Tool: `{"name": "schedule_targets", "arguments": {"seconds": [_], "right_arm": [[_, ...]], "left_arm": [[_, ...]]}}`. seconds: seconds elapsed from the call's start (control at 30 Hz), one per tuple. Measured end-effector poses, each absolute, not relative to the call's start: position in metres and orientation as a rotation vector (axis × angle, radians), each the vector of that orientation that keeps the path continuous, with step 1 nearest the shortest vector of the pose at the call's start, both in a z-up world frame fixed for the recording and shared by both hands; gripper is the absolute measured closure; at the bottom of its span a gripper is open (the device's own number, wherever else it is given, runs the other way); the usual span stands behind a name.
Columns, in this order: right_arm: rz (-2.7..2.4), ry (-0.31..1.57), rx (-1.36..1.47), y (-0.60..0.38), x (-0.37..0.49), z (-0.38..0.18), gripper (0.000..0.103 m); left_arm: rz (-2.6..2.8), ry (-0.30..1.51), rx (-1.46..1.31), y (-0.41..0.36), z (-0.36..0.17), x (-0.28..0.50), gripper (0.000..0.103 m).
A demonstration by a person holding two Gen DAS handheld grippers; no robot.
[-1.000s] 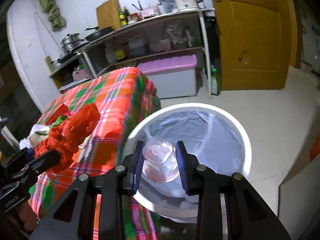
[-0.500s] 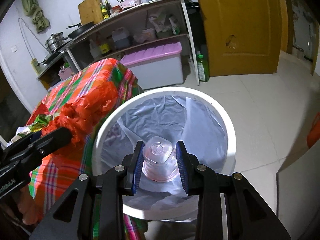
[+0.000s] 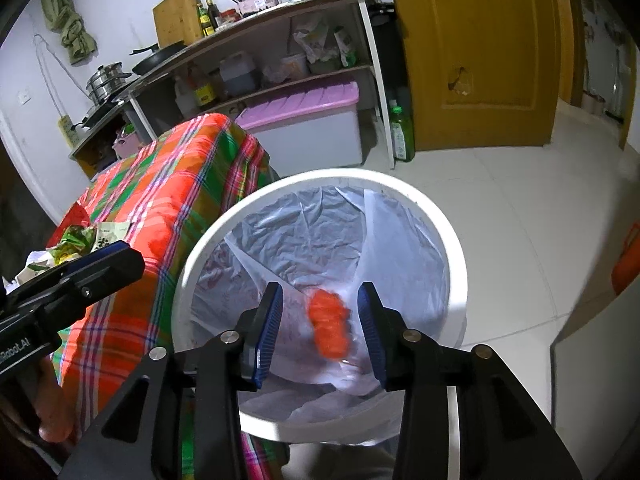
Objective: Collect trash
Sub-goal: 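Carry the cup and red bag over the bin and open both tools, then grasp the white foam fruit net with the left tool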
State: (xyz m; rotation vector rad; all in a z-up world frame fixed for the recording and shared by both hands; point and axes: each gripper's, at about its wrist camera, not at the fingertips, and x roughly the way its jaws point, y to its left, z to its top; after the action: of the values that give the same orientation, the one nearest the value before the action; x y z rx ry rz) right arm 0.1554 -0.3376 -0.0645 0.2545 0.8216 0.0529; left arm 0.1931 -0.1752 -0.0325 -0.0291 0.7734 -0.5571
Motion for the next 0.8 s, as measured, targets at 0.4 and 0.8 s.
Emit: {"name": "schedule_targets", "arguments": {"seconds": [0.4, 0.8], "right_arm": [[0.12, 0.675, 0.2, -0.303, 0.117, -0.018, 0.063], [0.272, 0.672, 0.151, -0.24, 0.104, -0.005, 0.063]], "left_arm": [[-0.429, 0.663, -0.092, -0.119, -0.002, 0.15, 0.058], [-0.31, 0.616, -0.087, -0.058, 0.011, 0.107, 0.058]]}}
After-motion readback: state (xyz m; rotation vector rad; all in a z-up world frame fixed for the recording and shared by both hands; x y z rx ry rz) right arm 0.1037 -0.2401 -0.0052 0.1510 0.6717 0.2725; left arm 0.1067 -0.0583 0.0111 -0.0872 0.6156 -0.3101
